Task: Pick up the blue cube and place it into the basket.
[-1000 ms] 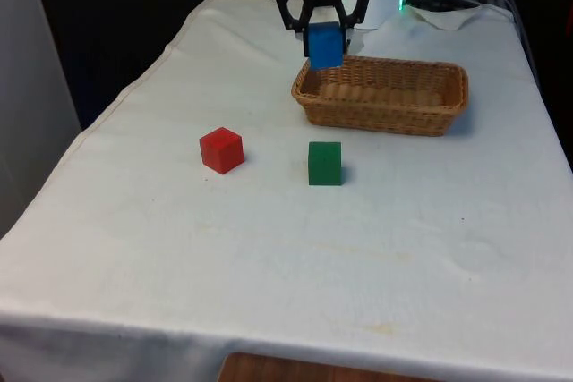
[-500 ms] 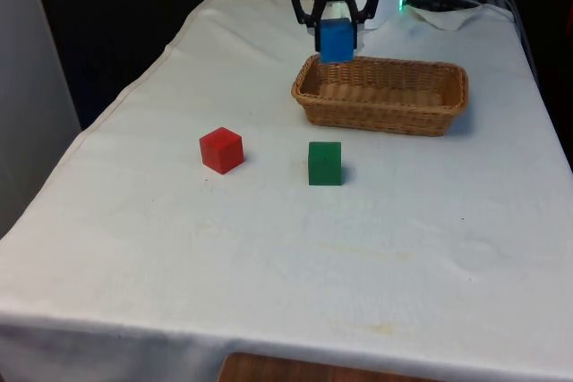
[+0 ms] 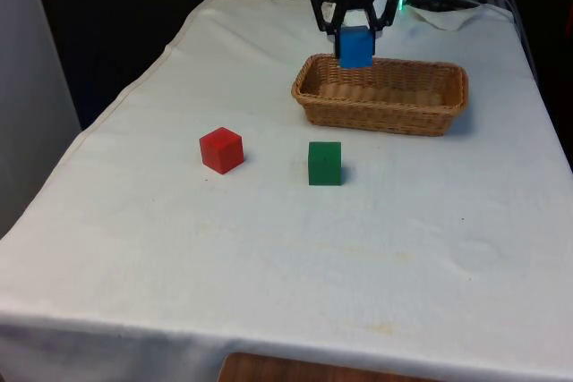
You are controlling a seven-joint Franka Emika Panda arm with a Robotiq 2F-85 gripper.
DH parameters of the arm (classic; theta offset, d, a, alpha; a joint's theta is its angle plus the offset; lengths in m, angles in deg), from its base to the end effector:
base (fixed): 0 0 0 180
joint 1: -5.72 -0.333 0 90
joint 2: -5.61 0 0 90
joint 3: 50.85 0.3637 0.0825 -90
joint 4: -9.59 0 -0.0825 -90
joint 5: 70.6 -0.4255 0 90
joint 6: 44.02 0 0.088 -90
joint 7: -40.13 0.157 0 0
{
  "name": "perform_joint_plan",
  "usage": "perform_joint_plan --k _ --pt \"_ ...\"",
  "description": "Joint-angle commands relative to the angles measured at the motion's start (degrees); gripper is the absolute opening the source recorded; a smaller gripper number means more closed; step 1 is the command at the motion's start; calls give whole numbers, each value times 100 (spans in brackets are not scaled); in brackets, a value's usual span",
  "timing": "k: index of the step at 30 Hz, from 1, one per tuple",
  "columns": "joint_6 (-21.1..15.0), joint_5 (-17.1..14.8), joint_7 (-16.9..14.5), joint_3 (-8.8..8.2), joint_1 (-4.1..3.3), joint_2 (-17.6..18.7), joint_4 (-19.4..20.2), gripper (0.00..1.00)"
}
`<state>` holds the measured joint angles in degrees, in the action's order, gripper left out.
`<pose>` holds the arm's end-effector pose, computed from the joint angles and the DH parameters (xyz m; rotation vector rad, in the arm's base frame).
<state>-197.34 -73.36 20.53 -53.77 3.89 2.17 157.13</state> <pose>0.4888 -0.0094 0.2638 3.0990 0.4392 0.2559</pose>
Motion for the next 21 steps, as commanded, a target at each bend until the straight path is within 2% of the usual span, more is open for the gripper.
perform_joint_plan --k 1,8,9,10,11,18,19,20,21 --pt "-155 201 189 29 23 -29 103 0" --pt "-670 218 344 258 40 -34 510 0" --pt "-670 218 344 258 40 -34 510 0" --pt "-533 0 155 235 0 -17 430 0" --pt "-722 218 361 286 40 -29 556 0" --pt "-1232 195 407 458 57 80 882 0" --pt "-1100 0 269 464 0 23 865 0" --pt "-1289 178 390 458 52 120 894 0" --pt "-1341 155 372 458 46 160 905 0"
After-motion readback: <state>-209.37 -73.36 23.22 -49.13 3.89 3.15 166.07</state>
